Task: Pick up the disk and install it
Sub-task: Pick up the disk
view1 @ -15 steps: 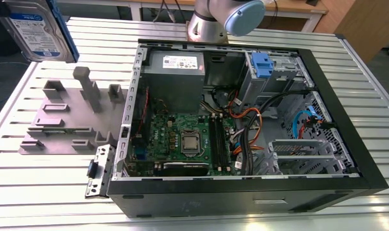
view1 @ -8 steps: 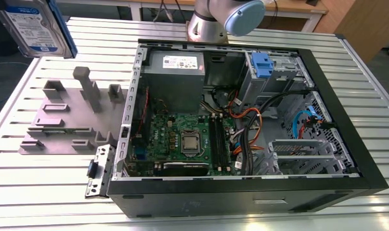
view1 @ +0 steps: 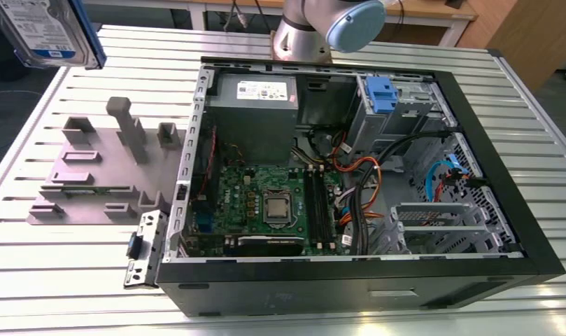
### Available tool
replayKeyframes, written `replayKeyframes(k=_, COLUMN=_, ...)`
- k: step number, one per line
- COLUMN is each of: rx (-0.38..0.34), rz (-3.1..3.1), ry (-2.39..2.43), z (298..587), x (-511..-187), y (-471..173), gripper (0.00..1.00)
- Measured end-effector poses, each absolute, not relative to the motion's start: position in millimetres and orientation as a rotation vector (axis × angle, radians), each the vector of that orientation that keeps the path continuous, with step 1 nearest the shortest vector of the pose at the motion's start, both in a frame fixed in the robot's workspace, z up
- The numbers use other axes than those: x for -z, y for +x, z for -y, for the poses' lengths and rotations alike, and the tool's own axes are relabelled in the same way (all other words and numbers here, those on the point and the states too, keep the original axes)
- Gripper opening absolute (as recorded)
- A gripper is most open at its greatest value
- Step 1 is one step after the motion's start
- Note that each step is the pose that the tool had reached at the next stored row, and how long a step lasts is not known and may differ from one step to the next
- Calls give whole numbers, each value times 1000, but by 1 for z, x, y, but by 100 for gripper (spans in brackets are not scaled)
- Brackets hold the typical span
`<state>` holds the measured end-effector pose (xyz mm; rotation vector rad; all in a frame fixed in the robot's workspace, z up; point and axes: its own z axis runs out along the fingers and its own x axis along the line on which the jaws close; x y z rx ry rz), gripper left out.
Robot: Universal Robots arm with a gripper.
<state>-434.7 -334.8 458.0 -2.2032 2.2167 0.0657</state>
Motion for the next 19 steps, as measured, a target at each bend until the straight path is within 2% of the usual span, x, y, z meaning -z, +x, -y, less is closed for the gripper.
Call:
replayKeyframes(k=7, rx=-62, rz=-2215, ry=-2202, z=335, x=-487, y=-435, gripper=37)
replayKeyframes(k=14, rx=-62, rz=-2215, ry=-2202, z=338, x=-488, y=-435, gripper=37)
replayKeyframes(k=19, rx=-61, rz=-2215, ry=-2202, z=357, x=-488, y=-435, gripper=37)
